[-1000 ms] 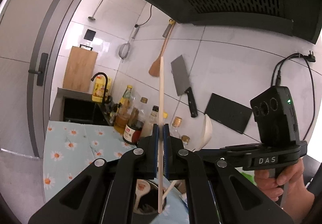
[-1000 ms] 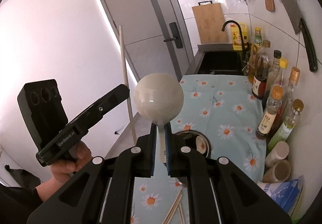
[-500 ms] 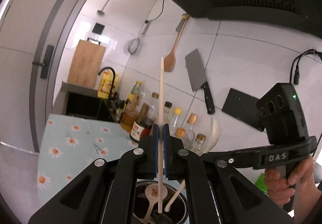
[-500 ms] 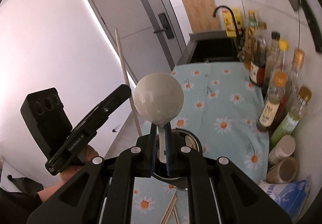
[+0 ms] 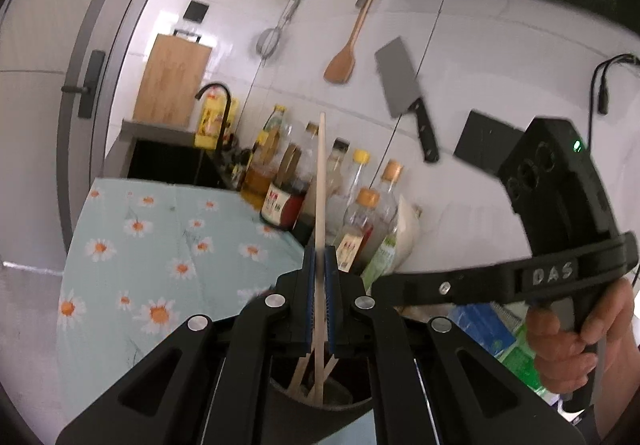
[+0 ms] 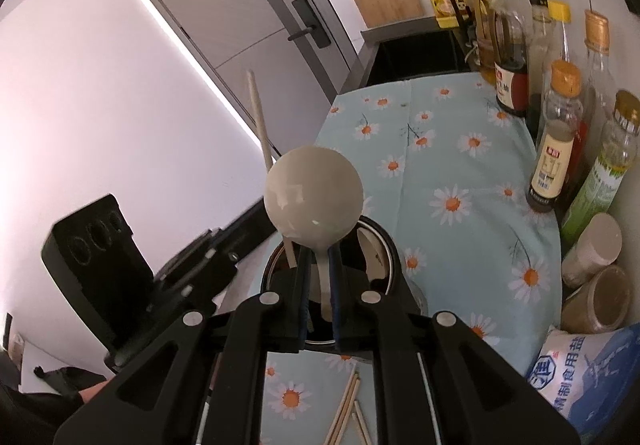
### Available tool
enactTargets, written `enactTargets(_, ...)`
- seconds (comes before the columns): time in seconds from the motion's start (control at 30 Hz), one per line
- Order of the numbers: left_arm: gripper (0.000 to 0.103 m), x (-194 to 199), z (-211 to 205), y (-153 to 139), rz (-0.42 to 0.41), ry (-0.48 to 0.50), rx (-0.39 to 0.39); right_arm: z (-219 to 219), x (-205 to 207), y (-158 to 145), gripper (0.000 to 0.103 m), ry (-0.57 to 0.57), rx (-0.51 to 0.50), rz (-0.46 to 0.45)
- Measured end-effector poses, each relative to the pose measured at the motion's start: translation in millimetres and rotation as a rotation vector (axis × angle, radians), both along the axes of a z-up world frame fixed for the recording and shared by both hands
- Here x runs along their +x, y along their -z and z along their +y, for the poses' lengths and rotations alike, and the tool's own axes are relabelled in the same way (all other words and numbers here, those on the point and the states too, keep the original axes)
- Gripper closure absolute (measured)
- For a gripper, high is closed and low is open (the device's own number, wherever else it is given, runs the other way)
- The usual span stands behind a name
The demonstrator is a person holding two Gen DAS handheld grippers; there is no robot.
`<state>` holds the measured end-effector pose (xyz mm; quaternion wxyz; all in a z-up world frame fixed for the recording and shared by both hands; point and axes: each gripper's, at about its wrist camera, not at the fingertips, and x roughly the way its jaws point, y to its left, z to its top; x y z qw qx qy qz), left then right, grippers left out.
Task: Organize utensils
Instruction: 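Lower the chopstick and spoon into the holder and open both grippers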
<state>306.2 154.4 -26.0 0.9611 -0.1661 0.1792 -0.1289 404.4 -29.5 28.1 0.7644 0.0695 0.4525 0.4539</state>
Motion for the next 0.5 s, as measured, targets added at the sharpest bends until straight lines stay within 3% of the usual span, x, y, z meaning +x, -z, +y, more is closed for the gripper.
enactTargets(0.07,0.099,0,2,5,0.025,0.001,-0.009,1,-1,2,0.080,0.002,-0.004,0.013)
enactTargets(0.17,0.097,-4,4,10,0.056,0.003,-0.018,1,-3,4,0.076,0.002,-0.003,0.026)
enactTargets(0.23,0.073,-6,5,11,0.073,-0.009,-0.015,-1,-4,3,0.074,0.010,0.000,0.029)
enactTargets(0.5,0.073,-23,5,2,0.067,-0.016,0.007,-11,-5,-2,0.074,0.044,0.024,0.041)
